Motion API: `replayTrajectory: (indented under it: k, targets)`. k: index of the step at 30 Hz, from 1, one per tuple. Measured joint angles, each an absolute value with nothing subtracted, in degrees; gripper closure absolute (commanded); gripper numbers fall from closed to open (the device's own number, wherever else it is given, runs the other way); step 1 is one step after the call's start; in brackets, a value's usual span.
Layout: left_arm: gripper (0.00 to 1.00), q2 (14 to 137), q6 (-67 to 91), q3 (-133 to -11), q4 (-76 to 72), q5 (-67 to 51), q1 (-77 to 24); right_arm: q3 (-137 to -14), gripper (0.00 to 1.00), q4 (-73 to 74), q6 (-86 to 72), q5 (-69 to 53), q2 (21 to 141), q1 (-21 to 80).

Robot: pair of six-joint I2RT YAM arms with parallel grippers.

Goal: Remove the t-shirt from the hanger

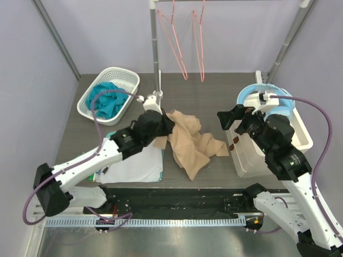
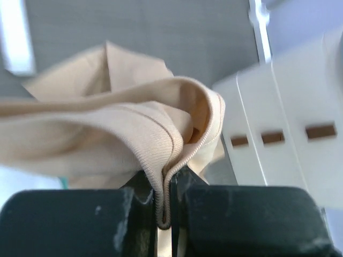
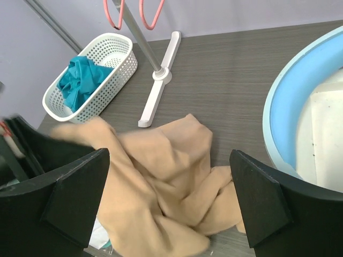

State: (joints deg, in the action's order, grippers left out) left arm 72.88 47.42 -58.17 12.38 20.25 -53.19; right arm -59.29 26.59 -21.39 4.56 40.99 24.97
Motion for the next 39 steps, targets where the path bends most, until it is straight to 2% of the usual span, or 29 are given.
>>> replayTrajectory:
  k: [10, 17, 29, 39]
  targets:
    - [1.00, 68.12, 35.05, -75.13, 22.98, 23.42, -33.78, -57.25, 0.00, 29.95, -21.37, 4.32, 37.21, 24.97]
    - [1.00, 73.58, 25.67, -92.60, 24.88, 24.97, -22.20, -57.04, 0.00, 31.83, -21.37, 3.73, 36.58, 24.97]
    - [1.00, 90.32, 14.87, -120.86, 16.40, 25.15, -12.75, -56.25, 0.00, 33.52, -22.41, 0.05, 36.53, 24.97]
    - [1.00, 101.84, 8.73, -134.89, 5.63, 21.61, -8.91, -56.97, 0.00, 35.75, -22.72, -3.64, 41.58, 24.97]
